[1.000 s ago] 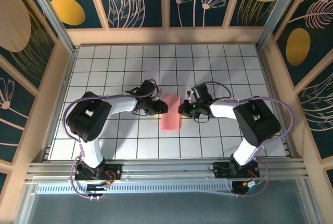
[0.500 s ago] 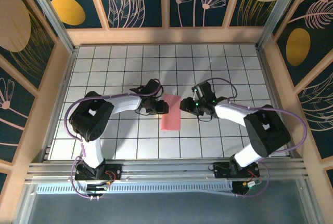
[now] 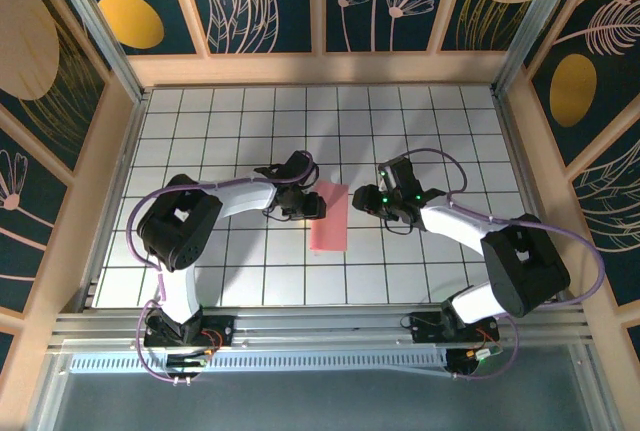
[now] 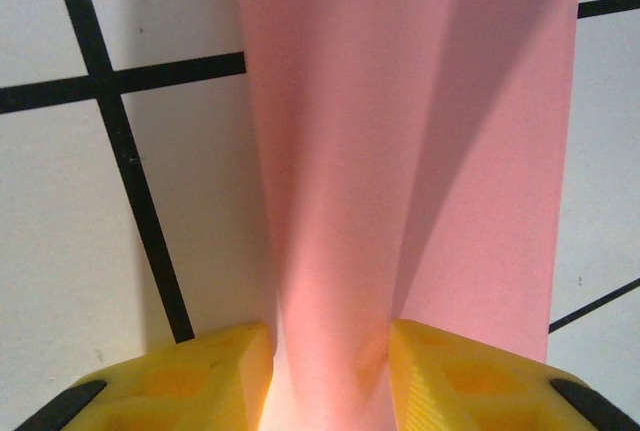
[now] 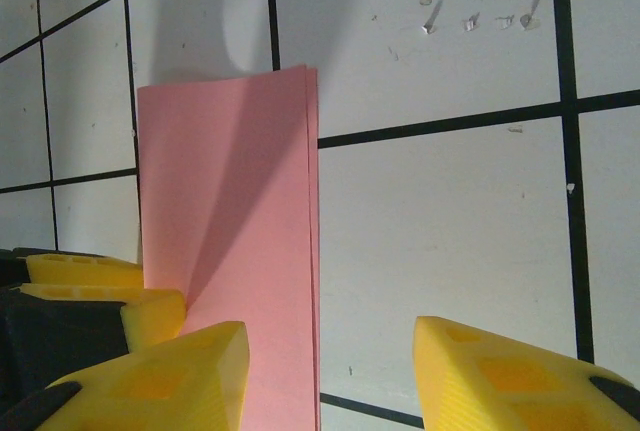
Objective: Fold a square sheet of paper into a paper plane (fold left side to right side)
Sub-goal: First fold in half a square sheet of paper at the center of the table.
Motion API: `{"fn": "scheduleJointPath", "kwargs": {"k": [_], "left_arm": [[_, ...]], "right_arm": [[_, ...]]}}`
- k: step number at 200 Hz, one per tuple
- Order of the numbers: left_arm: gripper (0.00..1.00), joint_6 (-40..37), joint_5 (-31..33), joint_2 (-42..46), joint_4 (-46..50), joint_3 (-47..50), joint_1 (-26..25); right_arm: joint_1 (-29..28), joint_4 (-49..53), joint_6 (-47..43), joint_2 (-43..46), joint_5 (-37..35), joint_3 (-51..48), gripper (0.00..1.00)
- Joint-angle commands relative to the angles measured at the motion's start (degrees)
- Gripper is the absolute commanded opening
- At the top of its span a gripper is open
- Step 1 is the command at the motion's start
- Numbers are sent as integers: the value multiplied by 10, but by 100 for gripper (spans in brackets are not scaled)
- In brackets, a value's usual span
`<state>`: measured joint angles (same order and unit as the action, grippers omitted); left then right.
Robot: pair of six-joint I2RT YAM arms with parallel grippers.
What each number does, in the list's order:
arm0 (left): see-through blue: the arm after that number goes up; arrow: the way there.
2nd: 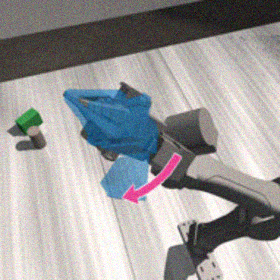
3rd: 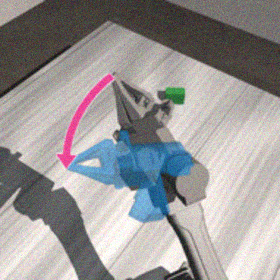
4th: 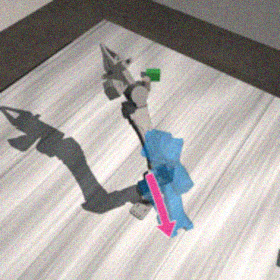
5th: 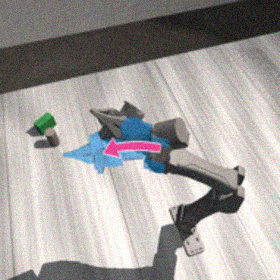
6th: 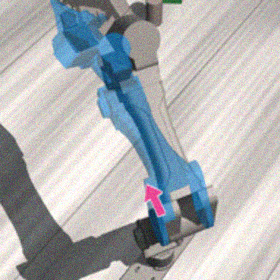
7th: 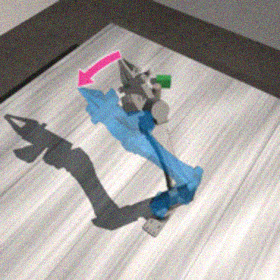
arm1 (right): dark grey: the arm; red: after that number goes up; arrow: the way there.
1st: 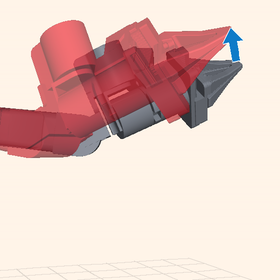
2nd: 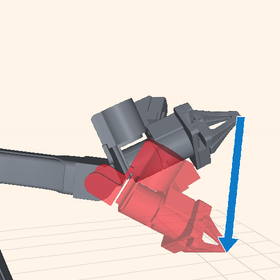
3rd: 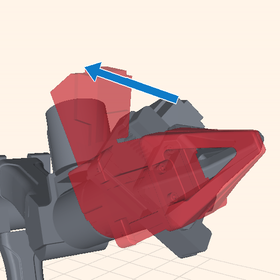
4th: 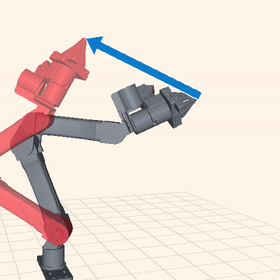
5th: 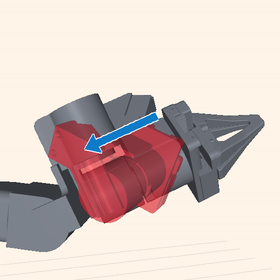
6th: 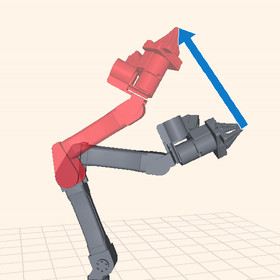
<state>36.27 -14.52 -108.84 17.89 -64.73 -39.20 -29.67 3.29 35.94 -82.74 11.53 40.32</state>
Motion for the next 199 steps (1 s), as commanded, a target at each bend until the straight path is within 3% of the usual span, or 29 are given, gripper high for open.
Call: {"fn": "scheduleJointPath", "kwargs": {"k": [1,199], "left_arm": [[39,-9,14,-47,14,2,-14],[38,-27,46,-64,39,-26,-17]], "right_arm": [[4,2,-1,15,-15,-11,48],[5,4,-10,0,2,-13,48]]}}
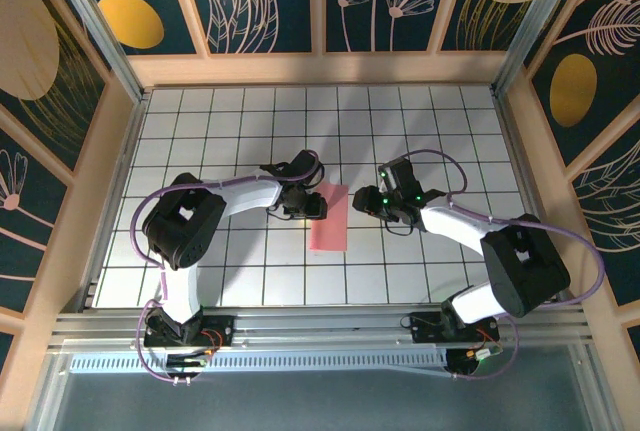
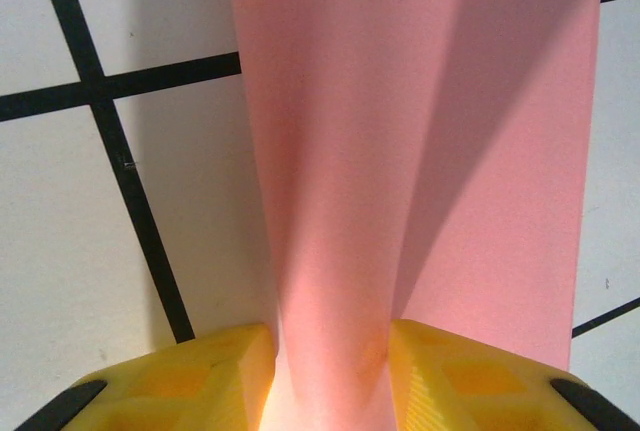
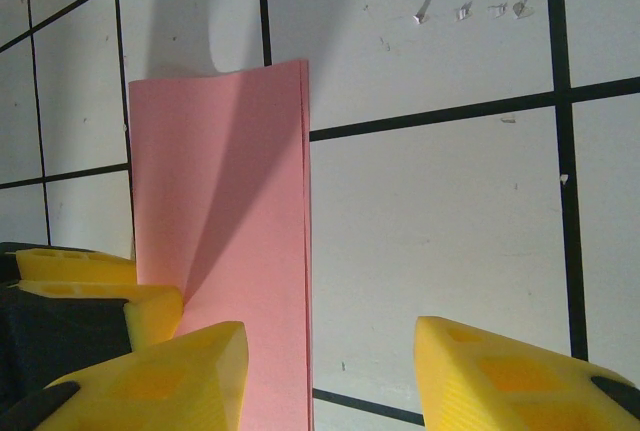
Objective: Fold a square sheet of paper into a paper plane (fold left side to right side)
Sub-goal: First fold in half a square sheet of paper at the center of the table.
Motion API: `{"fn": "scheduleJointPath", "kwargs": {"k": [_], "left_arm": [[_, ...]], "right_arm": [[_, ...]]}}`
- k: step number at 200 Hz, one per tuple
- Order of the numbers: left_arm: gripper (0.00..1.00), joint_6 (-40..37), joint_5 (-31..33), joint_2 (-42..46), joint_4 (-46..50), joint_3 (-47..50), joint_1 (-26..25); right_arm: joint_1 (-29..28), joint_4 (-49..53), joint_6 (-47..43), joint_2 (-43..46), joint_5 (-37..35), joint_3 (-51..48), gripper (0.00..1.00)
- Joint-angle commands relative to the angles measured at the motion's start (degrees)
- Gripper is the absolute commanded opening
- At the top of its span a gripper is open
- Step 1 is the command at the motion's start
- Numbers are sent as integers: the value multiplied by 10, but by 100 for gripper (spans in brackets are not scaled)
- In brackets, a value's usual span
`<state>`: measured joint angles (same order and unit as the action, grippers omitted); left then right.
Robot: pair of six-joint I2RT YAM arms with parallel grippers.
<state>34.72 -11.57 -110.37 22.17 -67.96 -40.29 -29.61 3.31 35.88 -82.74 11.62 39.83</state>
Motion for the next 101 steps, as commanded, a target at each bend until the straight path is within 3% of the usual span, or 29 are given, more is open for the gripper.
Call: {"fn": "scheduleJointPath", "kwargs": {"k": [1,101], "left_arm": [[38,-11,16,-49,-4,6,-6],[38,-20,23,-55,7,-5,-6]], "right_arm": [[4,3,-9,1,1,-9,48],[3,-2,-9,-10,19,-5,48]]}}
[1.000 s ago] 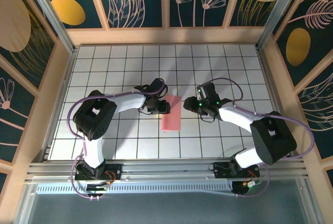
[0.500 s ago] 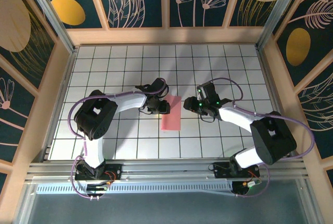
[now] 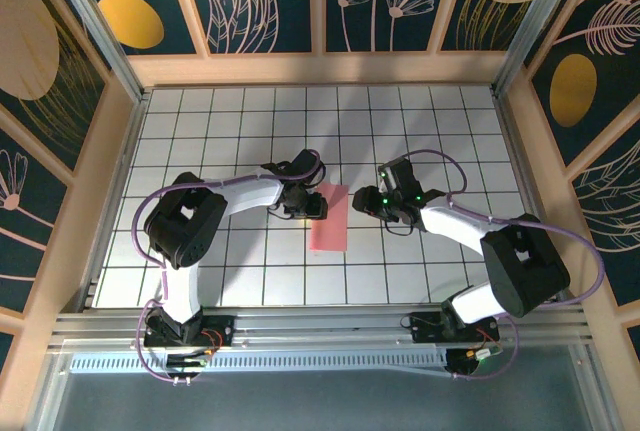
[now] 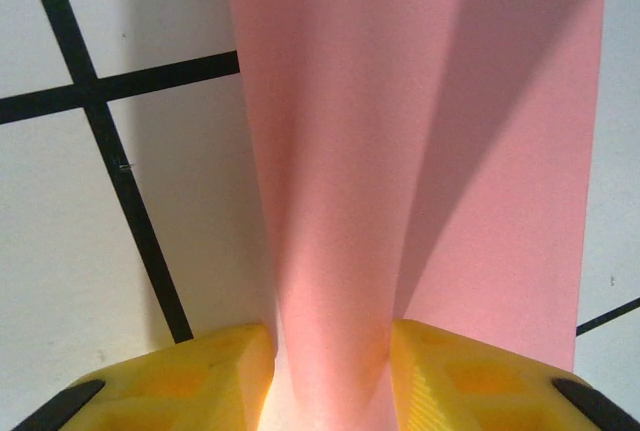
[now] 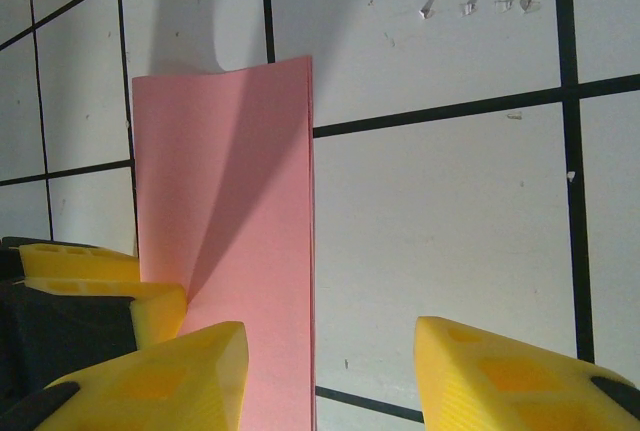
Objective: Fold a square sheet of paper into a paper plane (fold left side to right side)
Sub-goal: First fold in half a square sheet of paper at the center of the table, then hold the square sheet of paper at the center of the table.
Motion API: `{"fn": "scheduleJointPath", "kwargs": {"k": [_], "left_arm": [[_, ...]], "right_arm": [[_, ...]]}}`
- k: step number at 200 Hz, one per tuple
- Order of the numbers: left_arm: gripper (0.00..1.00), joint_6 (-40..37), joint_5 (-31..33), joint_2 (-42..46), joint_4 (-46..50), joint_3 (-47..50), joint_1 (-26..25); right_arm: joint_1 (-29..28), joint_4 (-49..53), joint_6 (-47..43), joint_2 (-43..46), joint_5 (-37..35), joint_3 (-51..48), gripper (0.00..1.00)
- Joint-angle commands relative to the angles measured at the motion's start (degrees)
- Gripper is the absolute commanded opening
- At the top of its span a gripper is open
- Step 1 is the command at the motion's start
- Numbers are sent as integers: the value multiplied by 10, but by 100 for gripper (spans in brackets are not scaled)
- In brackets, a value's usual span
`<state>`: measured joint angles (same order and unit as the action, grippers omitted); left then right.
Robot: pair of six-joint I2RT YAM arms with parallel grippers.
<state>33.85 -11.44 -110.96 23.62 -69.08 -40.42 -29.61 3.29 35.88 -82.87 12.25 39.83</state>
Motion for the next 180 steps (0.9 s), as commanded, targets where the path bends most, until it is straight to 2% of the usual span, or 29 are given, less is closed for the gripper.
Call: {"fn": "scheduleJointPath", "kwargs": {"k": [1,180], "left_arm": [[38,-12,21,-49,-8,6,-4],[39,26,8,-55,-10,11,-4]], "right_arm": [[3,-3,-9,-9,13,-5,48],[-13,-19,1,-34,36,-3,48]]}}
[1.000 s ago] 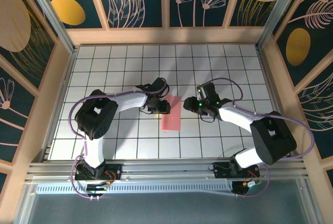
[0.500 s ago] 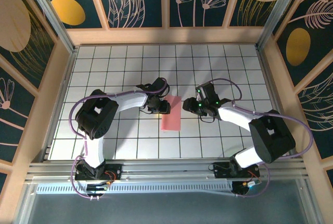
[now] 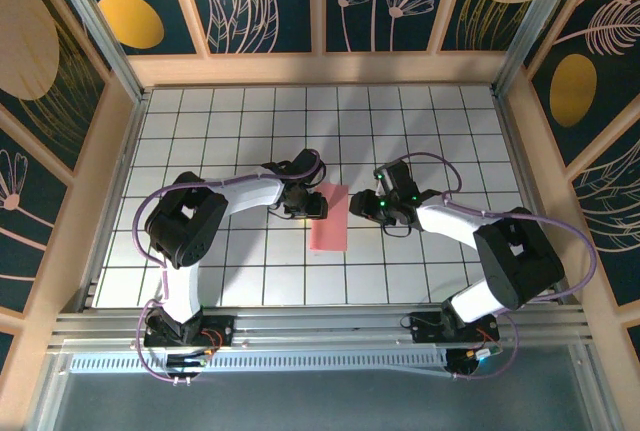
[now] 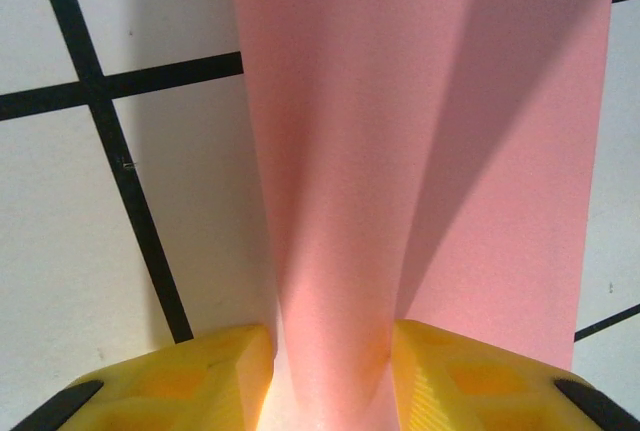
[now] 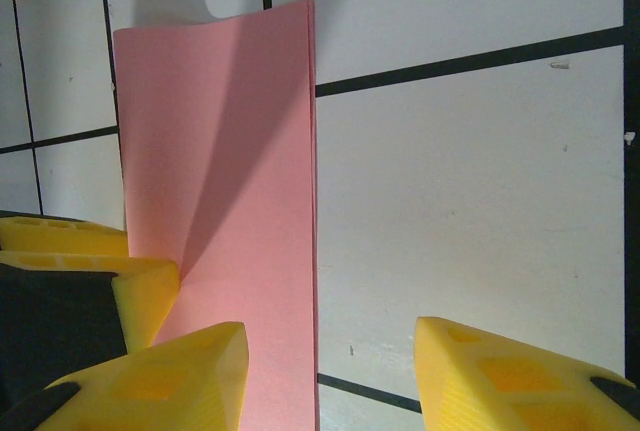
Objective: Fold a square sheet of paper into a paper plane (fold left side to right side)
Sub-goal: Hold the square sheet of paper at the center of the table.
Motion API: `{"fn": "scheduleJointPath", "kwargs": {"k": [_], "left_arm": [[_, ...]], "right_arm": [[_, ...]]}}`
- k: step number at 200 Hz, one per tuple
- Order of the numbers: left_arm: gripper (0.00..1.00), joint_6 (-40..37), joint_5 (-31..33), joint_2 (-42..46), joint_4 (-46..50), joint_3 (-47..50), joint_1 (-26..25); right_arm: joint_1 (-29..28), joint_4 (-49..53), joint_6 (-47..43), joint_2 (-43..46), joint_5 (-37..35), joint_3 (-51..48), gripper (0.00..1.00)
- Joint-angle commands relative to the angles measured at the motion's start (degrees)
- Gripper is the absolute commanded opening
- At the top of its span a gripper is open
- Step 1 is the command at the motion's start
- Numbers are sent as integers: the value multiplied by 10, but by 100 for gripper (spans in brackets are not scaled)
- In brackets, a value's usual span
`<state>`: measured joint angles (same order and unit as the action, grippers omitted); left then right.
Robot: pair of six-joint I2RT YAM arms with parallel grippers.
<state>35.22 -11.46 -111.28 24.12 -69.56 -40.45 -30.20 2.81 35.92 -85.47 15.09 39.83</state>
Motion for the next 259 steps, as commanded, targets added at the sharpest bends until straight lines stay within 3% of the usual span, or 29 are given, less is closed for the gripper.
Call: {"fn": "scheduleJointPath", "kwargs": {"k": [1,48,93,129,240,259], "left_arm": [[39,12,8,-52,-15,16,-4],[39,9,12,-50,-12,16,-4],[39,6,16,-53,-8,15,-4],[39,5,16,-52,-7,15,-4],[39,1,28,-45,-7,14,-4],[43,1,38,-29,-6,13,-3]], "right_arm": [[-7,-14,0,-8,7,-3,48],[-8,-32,7,-20,37,-3,43],[-21,-105,44,-60,103,-3,19],[-37,-114,47,-90,101,11,9],[-50,-55,33,-134,68,17,3],[-50,-40,29,-139,62,14,0]]}}
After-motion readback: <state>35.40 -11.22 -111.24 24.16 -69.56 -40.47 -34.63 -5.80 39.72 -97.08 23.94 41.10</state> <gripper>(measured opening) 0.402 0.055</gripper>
